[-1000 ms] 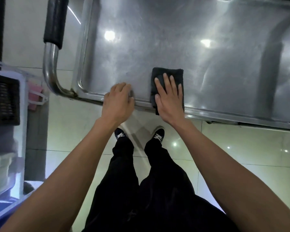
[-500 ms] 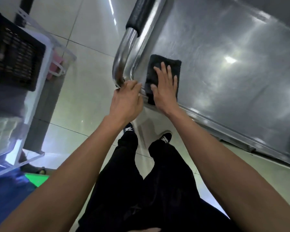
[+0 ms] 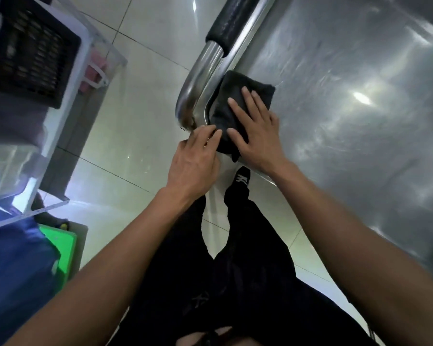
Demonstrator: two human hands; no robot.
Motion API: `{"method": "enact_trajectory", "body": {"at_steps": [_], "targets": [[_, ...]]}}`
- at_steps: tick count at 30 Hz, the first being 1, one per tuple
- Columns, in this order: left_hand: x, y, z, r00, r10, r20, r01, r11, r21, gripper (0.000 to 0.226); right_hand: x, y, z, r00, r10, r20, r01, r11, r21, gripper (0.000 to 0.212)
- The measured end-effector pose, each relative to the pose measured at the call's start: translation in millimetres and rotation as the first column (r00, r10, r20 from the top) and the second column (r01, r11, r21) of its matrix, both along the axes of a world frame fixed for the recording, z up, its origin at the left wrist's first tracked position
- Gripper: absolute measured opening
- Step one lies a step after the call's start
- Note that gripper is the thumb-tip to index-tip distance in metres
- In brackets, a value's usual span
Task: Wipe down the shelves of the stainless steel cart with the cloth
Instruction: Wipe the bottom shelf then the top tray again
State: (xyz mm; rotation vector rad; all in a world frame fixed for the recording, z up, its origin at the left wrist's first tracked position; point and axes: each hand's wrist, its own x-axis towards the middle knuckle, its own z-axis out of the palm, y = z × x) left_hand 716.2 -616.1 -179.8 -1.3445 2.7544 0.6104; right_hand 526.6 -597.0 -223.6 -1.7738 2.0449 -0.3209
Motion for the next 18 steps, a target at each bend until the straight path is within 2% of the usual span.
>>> {"method": "enact_trajectory", "body": {"at_steps": [8, 18], "targets": [[-31, 1, 7, 0.997, 0.055, 0.06, -0.057, 0.998, 0.029, 0.051, -12, -5, -6, 0.997, 0.055, -0.062, -0.055, 0.999, 0.003, 0.06], [-67, -27, 1, 0.998, 0.044, 0.054, -0.043, 0.999, -0.02, 0.049, -63, -70, -11, 0.997, -0.015, -0.081, 0.014, 1.0, -0.005, 0.062]]}}
